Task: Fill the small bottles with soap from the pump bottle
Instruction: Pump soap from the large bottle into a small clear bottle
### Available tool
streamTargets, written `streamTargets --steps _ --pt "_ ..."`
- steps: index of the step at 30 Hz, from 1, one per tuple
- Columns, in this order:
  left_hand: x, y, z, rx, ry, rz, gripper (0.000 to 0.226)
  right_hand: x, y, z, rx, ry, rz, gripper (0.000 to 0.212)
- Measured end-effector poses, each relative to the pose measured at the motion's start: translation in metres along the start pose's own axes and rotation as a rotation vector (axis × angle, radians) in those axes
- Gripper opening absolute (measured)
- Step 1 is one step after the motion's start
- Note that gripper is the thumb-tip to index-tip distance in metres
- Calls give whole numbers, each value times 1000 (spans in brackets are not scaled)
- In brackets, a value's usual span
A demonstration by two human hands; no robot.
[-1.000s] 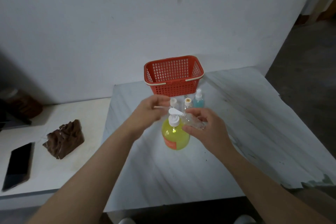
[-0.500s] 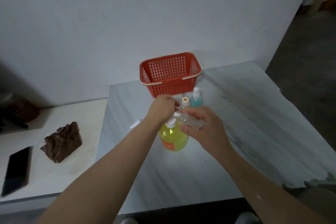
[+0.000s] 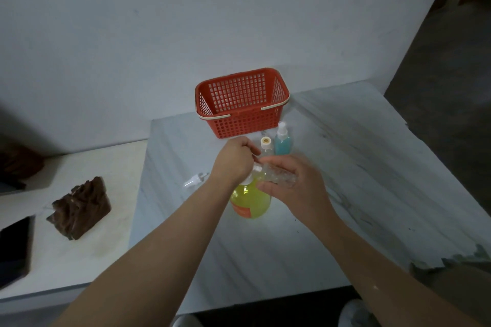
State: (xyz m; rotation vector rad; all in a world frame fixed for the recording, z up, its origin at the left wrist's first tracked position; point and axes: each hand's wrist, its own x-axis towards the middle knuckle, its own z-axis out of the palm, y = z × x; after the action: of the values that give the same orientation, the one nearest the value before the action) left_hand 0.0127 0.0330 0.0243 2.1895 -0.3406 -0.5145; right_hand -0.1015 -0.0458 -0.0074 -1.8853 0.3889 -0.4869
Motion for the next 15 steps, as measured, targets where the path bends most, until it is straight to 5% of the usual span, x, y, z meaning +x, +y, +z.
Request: streamTargets --steps 15 --pt "-17 2 -12 -116 -91 -116 35 -6 -3 4 74 -84 -20 41"
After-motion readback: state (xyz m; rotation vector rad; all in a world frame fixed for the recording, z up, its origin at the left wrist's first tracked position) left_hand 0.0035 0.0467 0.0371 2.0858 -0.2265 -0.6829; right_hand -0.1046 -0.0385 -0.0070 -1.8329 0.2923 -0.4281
